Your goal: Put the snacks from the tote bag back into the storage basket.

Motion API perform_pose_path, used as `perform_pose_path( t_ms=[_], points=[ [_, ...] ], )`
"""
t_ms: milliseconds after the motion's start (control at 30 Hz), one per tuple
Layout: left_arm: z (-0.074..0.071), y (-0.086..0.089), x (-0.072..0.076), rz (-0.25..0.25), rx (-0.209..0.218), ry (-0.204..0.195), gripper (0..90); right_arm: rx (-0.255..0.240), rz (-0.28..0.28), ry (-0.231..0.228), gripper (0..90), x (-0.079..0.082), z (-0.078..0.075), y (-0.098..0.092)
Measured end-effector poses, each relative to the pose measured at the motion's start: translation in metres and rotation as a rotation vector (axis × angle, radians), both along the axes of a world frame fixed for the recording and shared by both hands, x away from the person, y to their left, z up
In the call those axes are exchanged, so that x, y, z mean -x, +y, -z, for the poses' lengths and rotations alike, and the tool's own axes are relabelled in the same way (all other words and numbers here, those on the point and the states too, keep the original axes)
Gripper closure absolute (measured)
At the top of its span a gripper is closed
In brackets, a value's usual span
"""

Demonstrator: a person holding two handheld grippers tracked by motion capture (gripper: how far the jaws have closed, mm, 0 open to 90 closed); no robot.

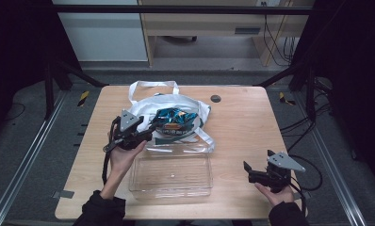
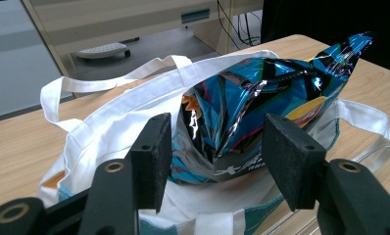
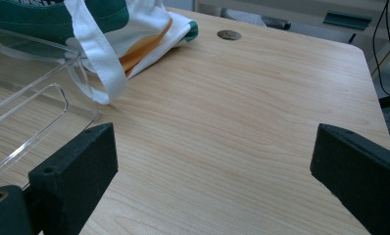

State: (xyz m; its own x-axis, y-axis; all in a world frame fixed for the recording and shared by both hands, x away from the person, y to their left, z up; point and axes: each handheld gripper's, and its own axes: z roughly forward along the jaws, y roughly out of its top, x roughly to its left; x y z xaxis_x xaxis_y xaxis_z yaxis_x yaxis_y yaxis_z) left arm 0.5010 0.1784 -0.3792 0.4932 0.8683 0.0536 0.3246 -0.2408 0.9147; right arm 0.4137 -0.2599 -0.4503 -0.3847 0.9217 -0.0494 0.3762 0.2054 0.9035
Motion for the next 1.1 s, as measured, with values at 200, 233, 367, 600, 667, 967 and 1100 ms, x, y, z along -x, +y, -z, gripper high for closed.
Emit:
perform_pose_path(
  t_ms=[200,233,367,600,667,967,1100],
  points=[
    [0.004,-0.004,-0.006,0.006,0.000,0.015,49.1,0.000,-0.002,0.001,4.0,0.000,0.000,0.000],
    [0.004,-0.004,-0.006,0.008,0.000,0.012,50.0,-0.002,-0.002,0.002,4.0,0.000,0.000,0.000],
    [0.006,-0.008,-0.008,0.013,-0.009,0.018,52.4,0.001,-0.004,0.001,4.0,-0.001,0.000,0.000],
    [0.008,-0.011,-0.013,0.017,-0.005,0.025,58.6,0.002,-0.006,0.001,4.0,-0.001,0.000,0.000],
    [0.007,-0.012,-0.014,0.017,0.001,0.020,60.8,0.002,-0.006,0.002,4.0,-0.001,0.000,0.000],
    [0.007,-0.015,-0.018,0.029,0.022,0.019,73.8,0.000,-0.009,0.004,4.0,-0.001,0.000,0.001],
    [0.007,-0.013,-0.020,0.024,0.022,0.030,80.9,0.003,-0.011,0.004,4.0,-0.001,0.001,0.001]
  ],
)
